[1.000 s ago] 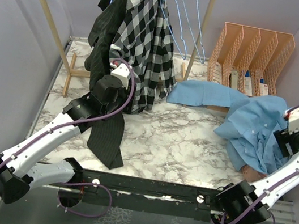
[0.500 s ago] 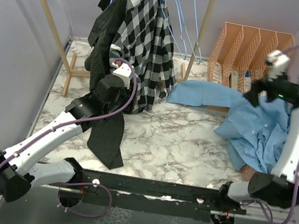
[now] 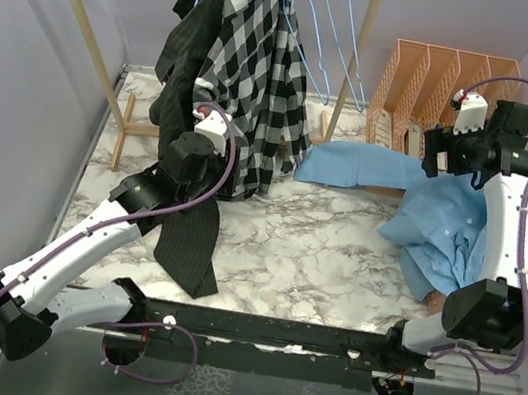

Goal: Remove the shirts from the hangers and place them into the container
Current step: Place the shirt in the bin.

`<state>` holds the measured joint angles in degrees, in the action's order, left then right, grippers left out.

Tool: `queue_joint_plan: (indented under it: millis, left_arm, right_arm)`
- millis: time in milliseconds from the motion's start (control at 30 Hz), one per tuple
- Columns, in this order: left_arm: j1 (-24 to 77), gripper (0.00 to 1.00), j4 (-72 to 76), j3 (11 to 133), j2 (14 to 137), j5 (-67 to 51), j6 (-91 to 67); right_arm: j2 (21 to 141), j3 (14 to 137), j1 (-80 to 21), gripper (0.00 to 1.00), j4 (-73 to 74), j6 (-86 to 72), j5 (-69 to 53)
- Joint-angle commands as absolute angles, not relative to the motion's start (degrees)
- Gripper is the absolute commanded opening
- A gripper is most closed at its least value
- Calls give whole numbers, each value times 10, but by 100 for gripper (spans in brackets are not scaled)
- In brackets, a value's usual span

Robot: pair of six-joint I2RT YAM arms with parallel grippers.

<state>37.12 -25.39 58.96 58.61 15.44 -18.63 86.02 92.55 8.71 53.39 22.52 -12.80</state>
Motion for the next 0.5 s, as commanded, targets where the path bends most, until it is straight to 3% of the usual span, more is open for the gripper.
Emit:
queue_joint_plan:
  millis: [0,367,433,467]
  left_arm:
    - [370,61,-255,579,566,156,-194]
    - [370,61,-236,554,575,148,-183]
    - [370,61,-233,551,579,144,-183]
    - [370,61,-230,550,581,143,-183]
  right_arm:
    - [873,909,86,100,486,239,-50]
    - [862,797,86,100,475,348,-2]
    - [862,784,86,95,476,356,-3]
    - [865,781,86,88,477,356,-3]
